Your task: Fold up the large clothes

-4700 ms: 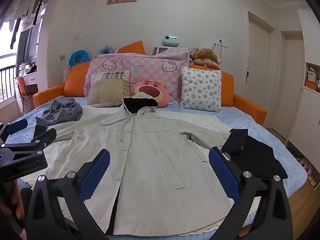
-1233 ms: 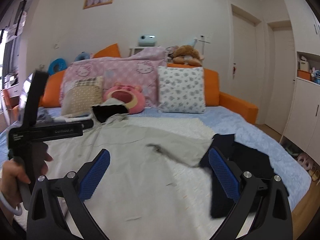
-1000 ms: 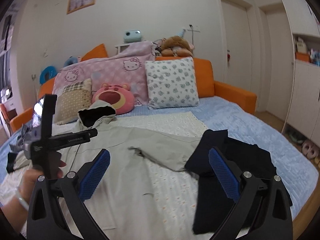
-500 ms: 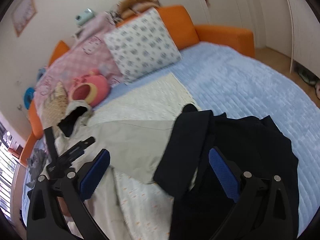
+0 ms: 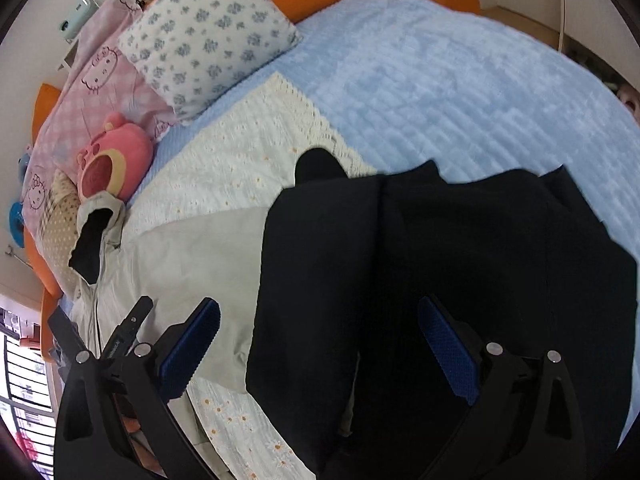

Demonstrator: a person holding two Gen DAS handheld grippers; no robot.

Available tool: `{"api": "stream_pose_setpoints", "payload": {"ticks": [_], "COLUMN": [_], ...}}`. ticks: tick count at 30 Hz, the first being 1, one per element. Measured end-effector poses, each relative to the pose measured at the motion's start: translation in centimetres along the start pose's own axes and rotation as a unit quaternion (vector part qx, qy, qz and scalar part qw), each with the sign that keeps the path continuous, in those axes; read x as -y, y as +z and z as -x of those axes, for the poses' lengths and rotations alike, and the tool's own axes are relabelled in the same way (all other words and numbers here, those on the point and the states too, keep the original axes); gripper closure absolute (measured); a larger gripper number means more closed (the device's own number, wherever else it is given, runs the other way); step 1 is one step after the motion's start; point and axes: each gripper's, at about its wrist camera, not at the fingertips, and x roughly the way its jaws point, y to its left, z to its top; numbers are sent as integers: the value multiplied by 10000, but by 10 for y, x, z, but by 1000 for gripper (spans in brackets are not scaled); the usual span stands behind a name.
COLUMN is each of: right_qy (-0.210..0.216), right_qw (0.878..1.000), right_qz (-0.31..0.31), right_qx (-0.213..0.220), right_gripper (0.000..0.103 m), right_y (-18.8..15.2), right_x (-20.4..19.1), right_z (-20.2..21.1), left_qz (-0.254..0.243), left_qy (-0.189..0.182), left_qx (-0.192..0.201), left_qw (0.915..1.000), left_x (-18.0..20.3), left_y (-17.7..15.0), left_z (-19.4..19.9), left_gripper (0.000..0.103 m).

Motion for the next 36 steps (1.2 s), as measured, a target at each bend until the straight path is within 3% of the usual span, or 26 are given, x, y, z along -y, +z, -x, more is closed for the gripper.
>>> {"api": "stream_pose_setpoints", "payload": {"ticks": [4,7,8,11,12,15,20,26,28,36], "right_qy": [-128,-276,-297,-390,-416,-449,-440,-498,-501,-373], "right_qw": [9998,9994,9993,9990,9989,9987,9985,9960,9940,9786], "right_qz": [135,212,214,170,167,202,316,663,869,1806], "right_qx": [-71,-92,-104,-113,-107,-102,18,340,443,907], "right_gripper": [14,35,47,63,71,81,86,89,90,93], "right_y": [-3,-4,-3,-1,0,1,7,21,30,49], "right_x": [-10,-17,-18,-18,-18,-22,-37,-86,-115,-258], "right_z": [-7,-10,-11,-12,-12,-8,12,43,54,101], "left_qz": [-259,-312,-304,-232,-155,145,286,600,680,416], "left_qy": [107,137,122,32,-5,-97,-196,-565,-564,-333], "left_qx": [79,122,143,271,338,489,440,319,324,396], "left_qw": [9996,9993,9994,9994,9993,9986,9984,9961,9956,9978], "left_x": [2,3,2,-3,-6,-18,-24,-33,-36,-30], "left_y": [-6,-8,-8,-11,-12,-12,-11,-21,-26,-37], "left_z": [-4,-4,-4,0,2,8,10,22,25,22], "left_gripper": [3,3,3,5,8,23,32,46,56,58]}}
